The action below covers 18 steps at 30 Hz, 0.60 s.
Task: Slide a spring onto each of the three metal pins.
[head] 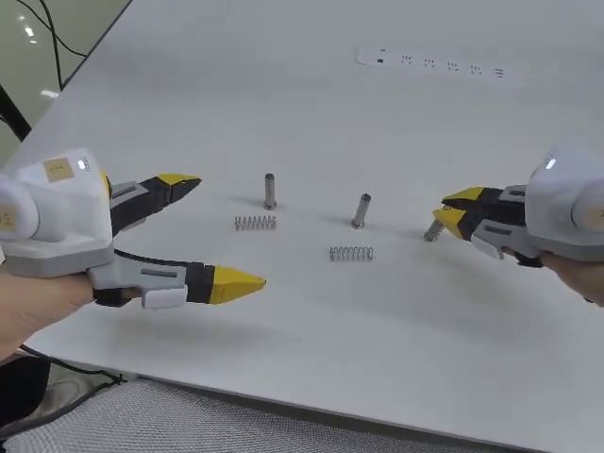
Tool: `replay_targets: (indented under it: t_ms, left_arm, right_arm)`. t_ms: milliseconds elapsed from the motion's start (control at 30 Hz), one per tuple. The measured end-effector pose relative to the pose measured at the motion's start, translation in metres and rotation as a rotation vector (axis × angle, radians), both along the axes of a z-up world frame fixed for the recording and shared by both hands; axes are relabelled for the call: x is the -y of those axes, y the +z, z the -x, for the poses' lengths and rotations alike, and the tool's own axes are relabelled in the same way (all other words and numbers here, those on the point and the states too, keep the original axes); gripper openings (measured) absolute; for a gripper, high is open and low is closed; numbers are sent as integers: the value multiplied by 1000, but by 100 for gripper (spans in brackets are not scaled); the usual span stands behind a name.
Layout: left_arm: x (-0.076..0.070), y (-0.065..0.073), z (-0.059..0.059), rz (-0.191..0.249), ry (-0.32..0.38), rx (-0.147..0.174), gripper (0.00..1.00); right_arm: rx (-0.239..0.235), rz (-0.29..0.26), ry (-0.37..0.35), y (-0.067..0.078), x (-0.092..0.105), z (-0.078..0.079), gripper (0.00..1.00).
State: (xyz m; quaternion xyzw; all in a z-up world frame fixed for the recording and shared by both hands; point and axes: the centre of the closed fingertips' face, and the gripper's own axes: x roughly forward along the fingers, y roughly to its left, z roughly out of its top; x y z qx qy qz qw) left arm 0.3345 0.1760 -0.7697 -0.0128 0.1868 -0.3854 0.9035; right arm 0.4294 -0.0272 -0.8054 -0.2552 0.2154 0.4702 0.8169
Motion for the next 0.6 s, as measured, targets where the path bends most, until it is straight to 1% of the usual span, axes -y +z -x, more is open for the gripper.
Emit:
replay_targets:
  t_ms: [33,67,133,167,200,300,367,600]
  left_arm:
    - [0,0,0,0,1,2,97]
    - [0,0,0,1,1,2,97]
    - [0,1,0,3,-1,-1,96]
    - [1,1,0,4,-1,1,96]
    - [1,2,0,4,-1,2,96]
    - [1,2,0,8,-1,2,96]
    - [2,2,0,15,-2,1,96]
    - [5,2,0,13,-12,-1,96]
  right_arm:
    - [-5,-2,0,-1,0,0,12]
    - [-24,-7,2,-4,-1,1,12]
    - [-26,9,10,-7,0,2,12]
    - [-24,5,9,-6,0,2,12]
    - [-34,-7,-1,-5,0,1,12]
    - [-31,-6,-1,-5,0,0,12]
    - [-37,-12,-3,-5,0,1,12]
    - [-60,-40,-19,-4,0,1,14]
